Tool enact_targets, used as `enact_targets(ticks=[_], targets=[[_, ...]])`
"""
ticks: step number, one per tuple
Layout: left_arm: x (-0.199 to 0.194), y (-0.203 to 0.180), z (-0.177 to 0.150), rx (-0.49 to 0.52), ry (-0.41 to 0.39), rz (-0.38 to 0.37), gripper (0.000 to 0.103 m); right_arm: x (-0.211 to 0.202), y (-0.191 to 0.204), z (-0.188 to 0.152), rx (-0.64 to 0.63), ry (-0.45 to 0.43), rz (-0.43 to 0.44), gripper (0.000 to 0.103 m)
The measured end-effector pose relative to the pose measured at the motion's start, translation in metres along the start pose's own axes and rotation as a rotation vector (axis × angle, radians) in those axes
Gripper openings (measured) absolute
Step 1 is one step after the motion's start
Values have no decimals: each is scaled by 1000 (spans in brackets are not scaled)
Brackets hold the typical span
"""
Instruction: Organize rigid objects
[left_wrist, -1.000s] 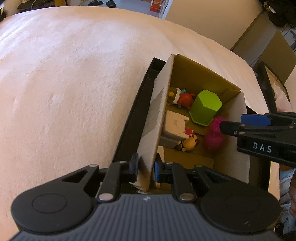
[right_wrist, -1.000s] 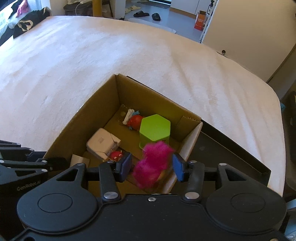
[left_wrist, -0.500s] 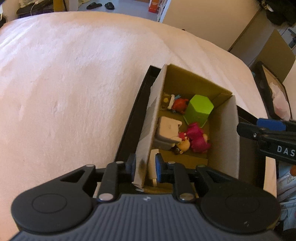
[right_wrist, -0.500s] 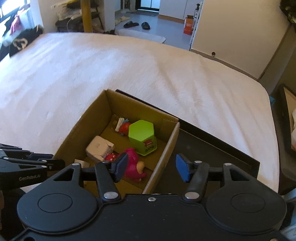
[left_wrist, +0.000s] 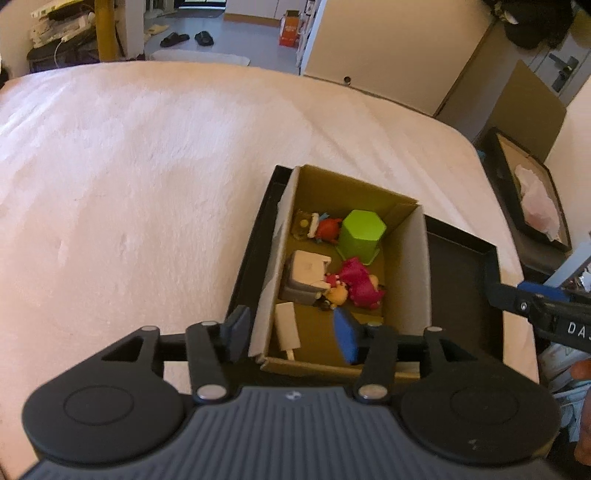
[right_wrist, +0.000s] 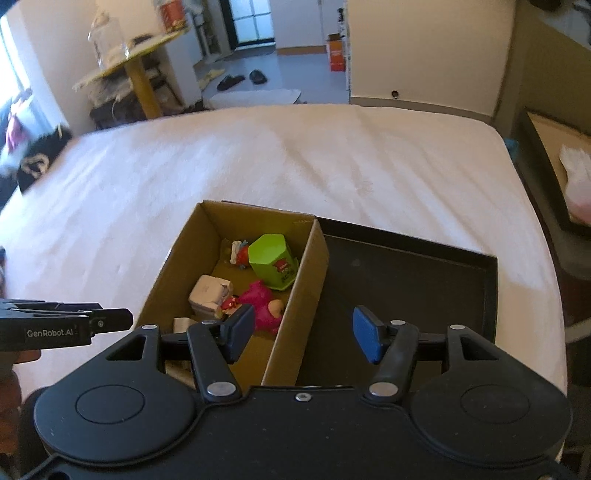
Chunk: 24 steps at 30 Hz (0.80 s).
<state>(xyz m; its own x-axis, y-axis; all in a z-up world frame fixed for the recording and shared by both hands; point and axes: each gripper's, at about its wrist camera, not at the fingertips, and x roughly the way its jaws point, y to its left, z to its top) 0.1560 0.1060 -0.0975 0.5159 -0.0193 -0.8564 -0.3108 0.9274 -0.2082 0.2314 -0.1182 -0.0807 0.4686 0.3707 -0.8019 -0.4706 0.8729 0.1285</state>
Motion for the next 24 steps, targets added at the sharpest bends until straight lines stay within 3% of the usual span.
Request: enact_targets(ticks=[3, 7, 12, 19, 24], targets=[[-12, -8, -4, 24, -14, 5, 53, -14, -9, -10, 37, -20, -3, 63], [-29, -18, -13, 53, -48, 7, 60, -32, -15, -22, 69, -49, -7, 80], [-46, -28, -23, 75, -76, 7, 67, -51, -19, -36, 110, -82, 0, 83], [-73, -44, -34, 133, -101, -6, 82, -81, -23, -53, 154, -130, 5, 103], [-88, -53, -45, 159, -111, -16, 88, -101, -23, -65, 187, -166, -3, 103]])
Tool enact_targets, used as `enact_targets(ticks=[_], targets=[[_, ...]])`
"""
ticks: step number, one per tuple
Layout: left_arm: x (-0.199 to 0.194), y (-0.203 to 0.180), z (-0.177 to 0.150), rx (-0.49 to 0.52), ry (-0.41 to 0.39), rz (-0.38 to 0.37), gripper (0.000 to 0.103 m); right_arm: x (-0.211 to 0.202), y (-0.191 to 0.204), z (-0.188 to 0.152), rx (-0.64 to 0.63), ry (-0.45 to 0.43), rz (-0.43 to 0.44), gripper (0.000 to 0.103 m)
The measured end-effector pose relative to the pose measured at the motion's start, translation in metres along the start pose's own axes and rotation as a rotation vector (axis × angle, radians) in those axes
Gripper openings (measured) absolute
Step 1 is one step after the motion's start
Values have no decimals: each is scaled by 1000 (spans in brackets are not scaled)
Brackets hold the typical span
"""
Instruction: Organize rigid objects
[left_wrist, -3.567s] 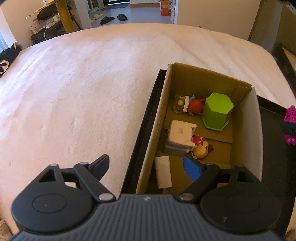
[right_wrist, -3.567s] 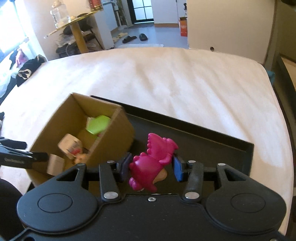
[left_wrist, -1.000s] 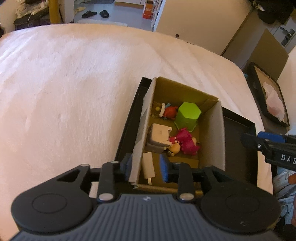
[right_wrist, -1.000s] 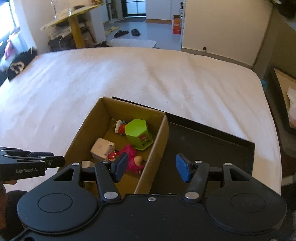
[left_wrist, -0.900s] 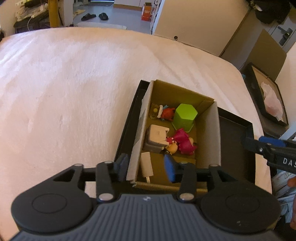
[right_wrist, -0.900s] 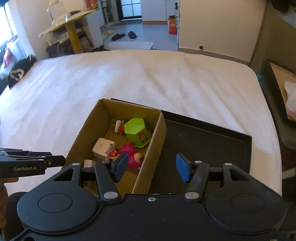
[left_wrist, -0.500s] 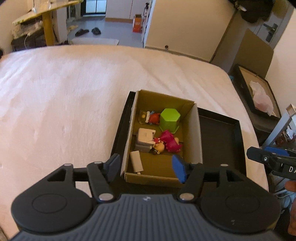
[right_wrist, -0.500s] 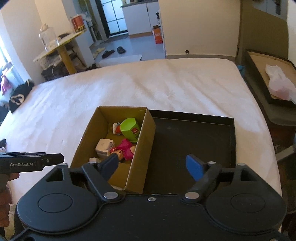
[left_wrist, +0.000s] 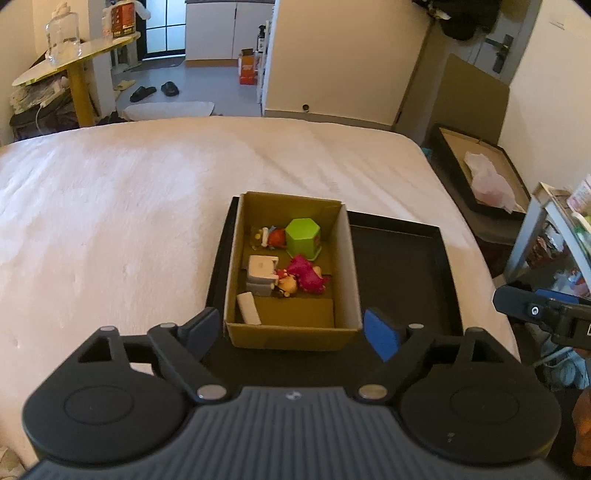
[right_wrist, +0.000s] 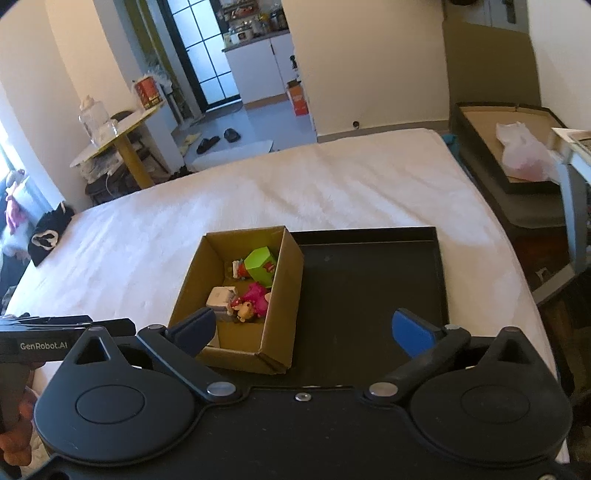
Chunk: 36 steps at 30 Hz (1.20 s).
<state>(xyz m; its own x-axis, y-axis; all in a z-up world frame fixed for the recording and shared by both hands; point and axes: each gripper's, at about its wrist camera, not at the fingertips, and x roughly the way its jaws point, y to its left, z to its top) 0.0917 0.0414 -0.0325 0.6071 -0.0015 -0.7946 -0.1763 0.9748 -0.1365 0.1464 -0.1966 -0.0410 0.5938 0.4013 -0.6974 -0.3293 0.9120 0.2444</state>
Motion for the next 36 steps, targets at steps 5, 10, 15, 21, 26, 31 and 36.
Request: enact_targets(ticks=[5, 10, 15, 21, 26, 31, 36], targets=[[-16, -9, -12, 35, -7, 10, 96, -22, 1, -10, 11, -16, -24, 103], [-27, -10, -20, 58, -13, 21, 97, -41, 8, -14, 7, -31, -28, 103], [-47, -7, -22, 56, -31, 1, 97, -60, 15, -18, -5, -53, -32, 103], [-80, -6, -29, 87, -78, 10, 97, -79, 23, -24, 5, -67, -22, 103], [-99, -4, -36, 92, -90, 0, 97, -95, 31, -34, 0, -80, -46, 103], [-107, -6, -45, 96, -69, -28, 97, -105, 36, -41, -28, -68, -85, 103], [-114, -10, -54, 115, -63, -17, 97, -115, 36, -47, -19, -73, -93, 103]])
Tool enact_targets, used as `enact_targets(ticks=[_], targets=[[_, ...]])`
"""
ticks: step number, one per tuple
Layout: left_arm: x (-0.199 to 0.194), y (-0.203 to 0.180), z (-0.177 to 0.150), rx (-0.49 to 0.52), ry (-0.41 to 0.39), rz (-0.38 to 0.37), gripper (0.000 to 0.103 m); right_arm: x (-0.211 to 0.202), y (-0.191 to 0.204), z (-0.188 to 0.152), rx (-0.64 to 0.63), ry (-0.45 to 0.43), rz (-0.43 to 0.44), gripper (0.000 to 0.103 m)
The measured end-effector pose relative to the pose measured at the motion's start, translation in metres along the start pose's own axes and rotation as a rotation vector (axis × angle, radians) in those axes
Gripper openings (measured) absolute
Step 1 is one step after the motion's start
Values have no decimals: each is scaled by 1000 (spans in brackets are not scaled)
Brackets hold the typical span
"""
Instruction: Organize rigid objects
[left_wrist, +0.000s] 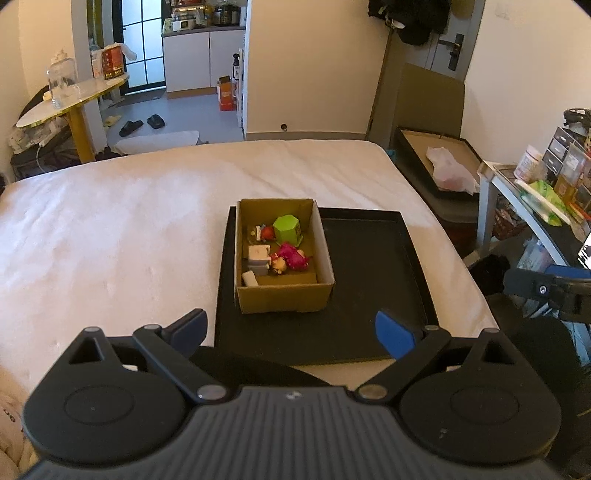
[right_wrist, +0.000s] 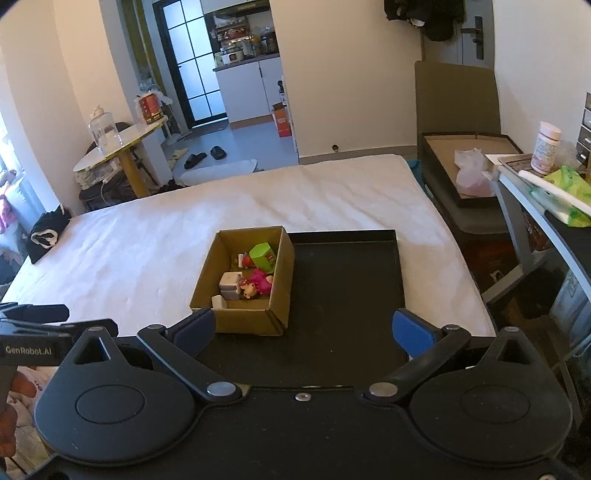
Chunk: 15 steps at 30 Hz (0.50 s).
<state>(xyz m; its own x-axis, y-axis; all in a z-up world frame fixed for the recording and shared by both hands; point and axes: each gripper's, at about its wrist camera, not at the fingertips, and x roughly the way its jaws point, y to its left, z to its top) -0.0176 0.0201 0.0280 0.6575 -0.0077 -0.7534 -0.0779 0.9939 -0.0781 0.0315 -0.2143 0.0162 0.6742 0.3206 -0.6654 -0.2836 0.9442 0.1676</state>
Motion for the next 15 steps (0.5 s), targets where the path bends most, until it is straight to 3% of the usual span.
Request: enact_targets(ticks=[15], targets=[[-19, -26, -3, 69, -40, 0, 97, -5, 7, -9, -41, 1, 25, 103]])
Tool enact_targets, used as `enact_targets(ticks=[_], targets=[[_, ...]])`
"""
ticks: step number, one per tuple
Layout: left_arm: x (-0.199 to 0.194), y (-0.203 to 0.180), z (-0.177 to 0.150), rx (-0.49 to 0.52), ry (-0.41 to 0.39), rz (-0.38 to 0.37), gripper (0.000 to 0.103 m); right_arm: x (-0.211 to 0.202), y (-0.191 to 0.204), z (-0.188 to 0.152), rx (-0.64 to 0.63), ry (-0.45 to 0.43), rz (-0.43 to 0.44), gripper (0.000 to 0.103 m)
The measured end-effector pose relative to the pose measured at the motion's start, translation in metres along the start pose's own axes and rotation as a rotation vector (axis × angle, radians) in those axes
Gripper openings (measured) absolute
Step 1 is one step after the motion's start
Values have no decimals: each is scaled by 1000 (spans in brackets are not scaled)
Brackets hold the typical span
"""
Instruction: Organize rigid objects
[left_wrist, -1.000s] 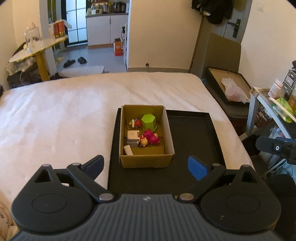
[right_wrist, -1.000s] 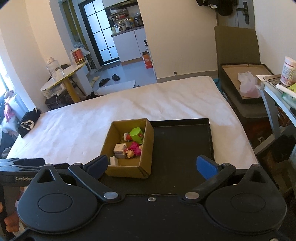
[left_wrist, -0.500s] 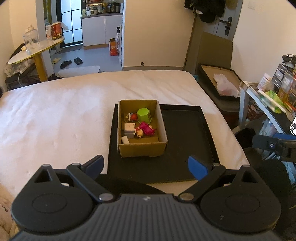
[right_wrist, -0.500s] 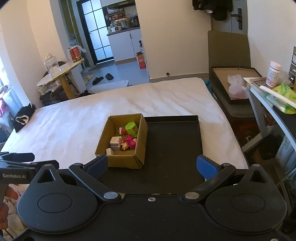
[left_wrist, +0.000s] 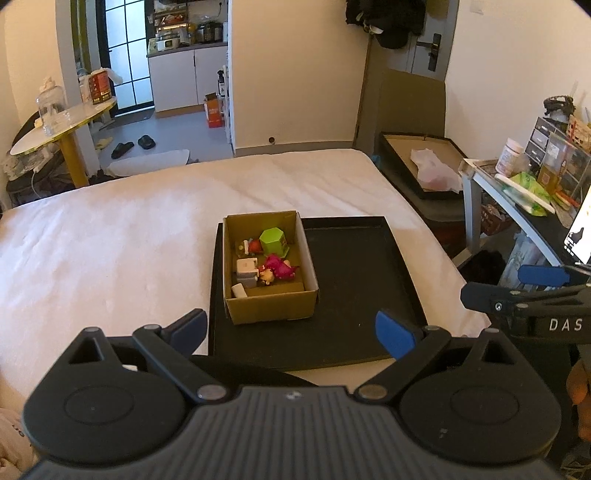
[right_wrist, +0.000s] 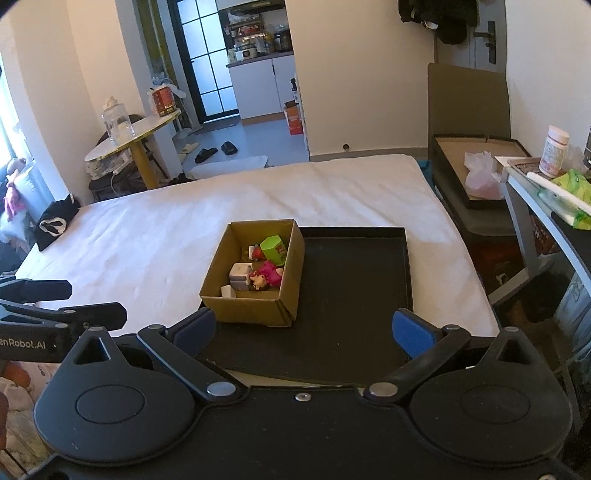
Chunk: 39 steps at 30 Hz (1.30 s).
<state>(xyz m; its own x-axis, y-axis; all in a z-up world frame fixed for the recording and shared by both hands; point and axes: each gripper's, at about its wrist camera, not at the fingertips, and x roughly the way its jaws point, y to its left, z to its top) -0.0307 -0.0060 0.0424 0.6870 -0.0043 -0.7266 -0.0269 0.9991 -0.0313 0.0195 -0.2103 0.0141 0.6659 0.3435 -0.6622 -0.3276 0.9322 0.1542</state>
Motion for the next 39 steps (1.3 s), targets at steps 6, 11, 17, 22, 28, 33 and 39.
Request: enact_targets(ticks=[6, 11, 17, 22, 28, 33, 39], targets=[[1, -2, -3, 1, 4, 2, 97, -1, 1, -1, 3, 3, 7, 103], [1, -2, -3, -1, 1, 1, 97, -1, 2, 1, -4, 4, 5, 103], [1, 3, -3, -19, 2, -1, 97, -1, 1, 1, 4, 4, 4, 103], [0, 6, -2, -30, -2, -2, 97, -2, 1, 2, 1, 3, 4, 103], [1, 6, -4, -34, 7, -1, 97, -2, 1, 2, -2, 6, 2, 103], [4, 7, -3, -39, 12, -8, 97, -1, 1, 2, -3, 8, -2, 103], [4, 6, -4, -46, -5, -6, 97, 2, 1, 1, 1, 15, -7, 103]])
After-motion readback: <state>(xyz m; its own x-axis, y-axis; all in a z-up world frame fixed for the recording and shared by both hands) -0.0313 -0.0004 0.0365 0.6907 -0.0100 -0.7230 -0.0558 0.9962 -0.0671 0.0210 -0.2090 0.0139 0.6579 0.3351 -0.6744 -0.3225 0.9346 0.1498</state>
